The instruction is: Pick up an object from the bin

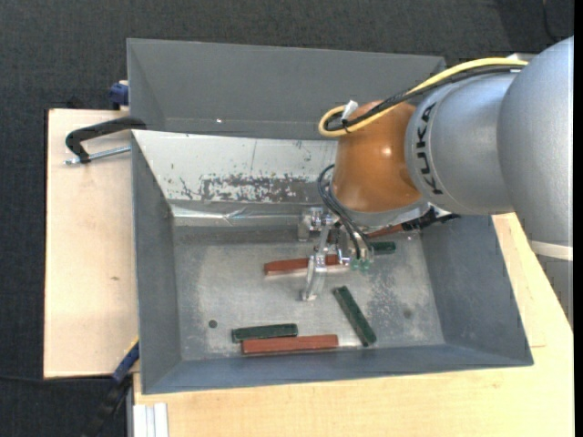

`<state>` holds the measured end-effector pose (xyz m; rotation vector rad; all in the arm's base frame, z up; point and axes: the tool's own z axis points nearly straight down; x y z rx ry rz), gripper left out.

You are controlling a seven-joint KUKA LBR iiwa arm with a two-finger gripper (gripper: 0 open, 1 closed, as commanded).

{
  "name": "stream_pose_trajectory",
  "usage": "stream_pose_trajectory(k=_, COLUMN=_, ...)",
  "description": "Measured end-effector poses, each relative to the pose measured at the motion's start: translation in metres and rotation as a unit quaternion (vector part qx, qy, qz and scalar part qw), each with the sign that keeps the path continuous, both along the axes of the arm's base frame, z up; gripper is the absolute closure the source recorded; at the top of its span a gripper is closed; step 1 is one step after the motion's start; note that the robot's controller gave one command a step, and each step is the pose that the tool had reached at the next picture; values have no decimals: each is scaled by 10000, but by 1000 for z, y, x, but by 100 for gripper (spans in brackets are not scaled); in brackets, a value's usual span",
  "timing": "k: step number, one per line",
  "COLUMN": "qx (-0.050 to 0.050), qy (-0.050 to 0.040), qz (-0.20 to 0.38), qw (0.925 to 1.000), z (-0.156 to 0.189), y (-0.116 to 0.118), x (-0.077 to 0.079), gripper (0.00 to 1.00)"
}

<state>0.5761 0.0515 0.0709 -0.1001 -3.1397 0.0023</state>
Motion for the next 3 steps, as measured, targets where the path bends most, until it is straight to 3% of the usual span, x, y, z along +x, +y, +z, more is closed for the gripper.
stream_pose_trajectory(k=1, qx=20, qy=-26, qz=-404, qw=9992, z=0, y=19, x=5, gripper=0)
stream_pose_trajectory(k=2, qx=13, qy=-7, qz=-3, qw=10000, z=1, y=1, x=1, gripper=100)
stream_pose_trajectory(k=3, qx=14, qy=-7, qz=-3, qw=10000, z=1, y=1, x=1, gripper=100)
